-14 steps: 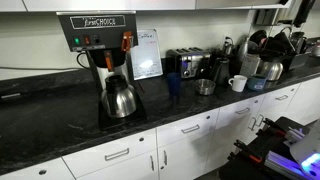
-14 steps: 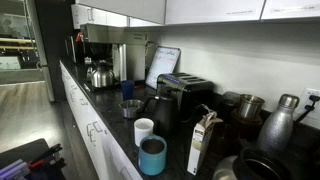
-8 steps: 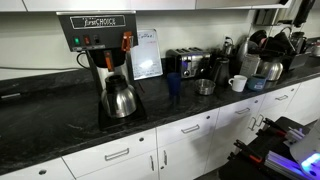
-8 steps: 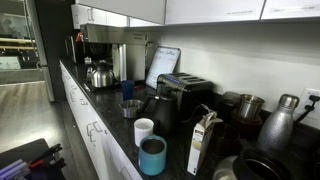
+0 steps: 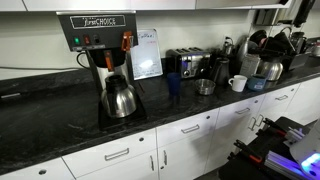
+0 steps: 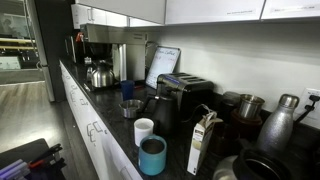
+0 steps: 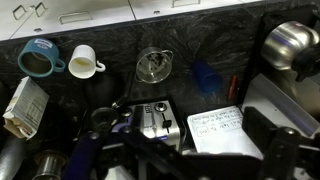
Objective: Close the cupboard
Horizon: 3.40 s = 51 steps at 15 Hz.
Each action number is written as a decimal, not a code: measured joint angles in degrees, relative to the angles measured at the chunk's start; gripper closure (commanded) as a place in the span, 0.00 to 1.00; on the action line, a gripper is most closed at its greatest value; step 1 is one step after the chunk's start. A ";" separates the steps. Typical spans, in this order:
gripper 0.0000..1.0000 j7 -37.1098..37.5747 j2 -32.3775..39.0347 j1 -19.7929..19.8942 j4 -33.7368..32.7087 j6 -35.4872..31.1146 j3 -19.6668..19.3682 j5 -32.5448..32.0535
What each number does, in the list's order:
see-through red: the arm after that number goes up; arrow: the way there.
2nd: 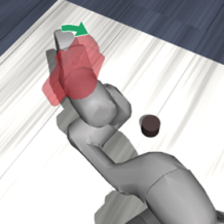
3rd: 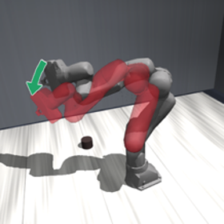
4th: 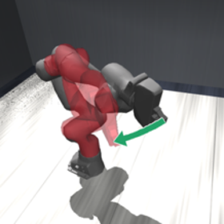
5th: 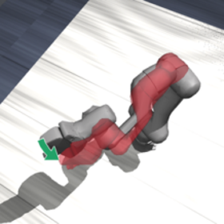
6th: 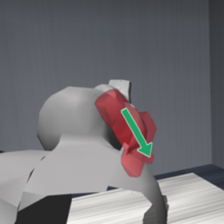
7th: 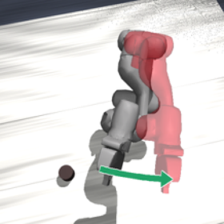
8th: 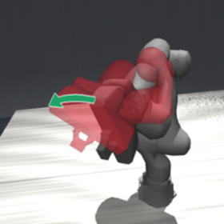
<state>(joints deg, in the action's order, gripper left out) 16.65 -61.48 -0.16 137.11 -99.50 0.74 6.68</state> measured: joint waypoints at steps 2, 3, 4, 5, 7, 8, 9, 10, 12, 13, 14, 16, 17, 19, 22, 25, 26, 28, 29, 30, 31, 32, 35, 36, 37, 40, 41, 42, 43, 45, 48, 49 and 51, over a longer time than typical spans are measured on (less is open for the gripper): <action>0.00 0.00 0.00 0.00 0.00 0.00 0.00 0.00; 0.00 0.00 0.00 0.00 0.00 0.00 0.00 0.00; 0.00 0.00 0.00 0.00 0.00 0.00 0.00 0.00; 0.00 0.00 0.00 0.00 0.00 0.00 0.00 0.00; 0.00 0.00 0.00 0.00 0.00 0.00 0.00 0.00; 0.00 0.00 0.00 0.00 0.00 0.00 0.00 0.00; 0.00 0.00 0.00 0.00 0.00 0.00 0.00 0.00; 0.00 0.00 0.00 0.00 0.00 0.00 0.00 0.00; 0.00 0.00 0.00 0.00 0.00 0.00 0.00 0.00; 0.00 0.00 0.00 0.00 0.00 0.00 0.00 0.00; 0.00 0.00 0.00 0.00 0.00 0.00 0.00 0.00; 0.00 0.00 0.00 0.00 0.00 0.00 0.00 0.00; 0.00 -0.01 -0.01 0.05 0.00 0.00 0.04 0.07; 0.00 -0.17 -0.32 0.09 0.00 0.00 0.18 0.08; 0.00 -0.90 -2.62 0.09 -0.01 0.47 0.36 0.08; 0.00 -1.58 -6.71 0.17 0.01 3.03 0.19 0.04; 0.00 -1.77 -8.10 0.29 0.05 4.18 0.00 0.03; 0.00 -2.31 -10.52 0.68 0.14 6.65 -0.62 -0.01; 0.00 -2.53 -11.46 0.88 0.20 7.63 -0.92 -0.04; 0.00 -2.63 -12.26 1.09 0.39 8.22 -1.22 -0.07; 0.00 -2.63 -12.95 1.50 0.68 8.32 -1.48 -0.17; 0.00 -2.43 -13.35 2.17 1.03 8.31 -1.72 -0.20; 0.00 -0.18 -13.58 5.90 2.26 5.98 -2.13 -0.28; 0.00 0.92 -13.50 7.60 2.83 4.23 -2.20 -0.32; 0.00 1.95 -13.36 9.37 3.32 2.45 -2.33 -0.43; 0.00 4.25 -12.55 14.35 4.00 -1.97 -3.20 -1.13; 0.00 4.79 -12.19 15.66 3.99 -2.81 -3.52 -1.23; 0.00 5.21 -11.93 16.62 3.98 -3.36 -3.80 -1.23; 0.00 5.55 -11.76 17.25 3.94 -3.52 -4.02 -1.23; 0.00 6.16 -11.72 17.72 3.85 -3.52 -4.32 -1.23; 0.00 6.97 -11.86 17.86 3.37 -3.87 -4.49 -1.23; 0.00 7.25 -11.88 17.97 3.31 -4.69 -4.48 -1.23; 0.00 7.58 -11.64 18.23 3.32 -7.48 -4.48 -1.23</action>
<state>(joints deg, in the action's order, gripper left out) 24.23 -73.11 18.07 140.42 -106.98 -3.74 5.45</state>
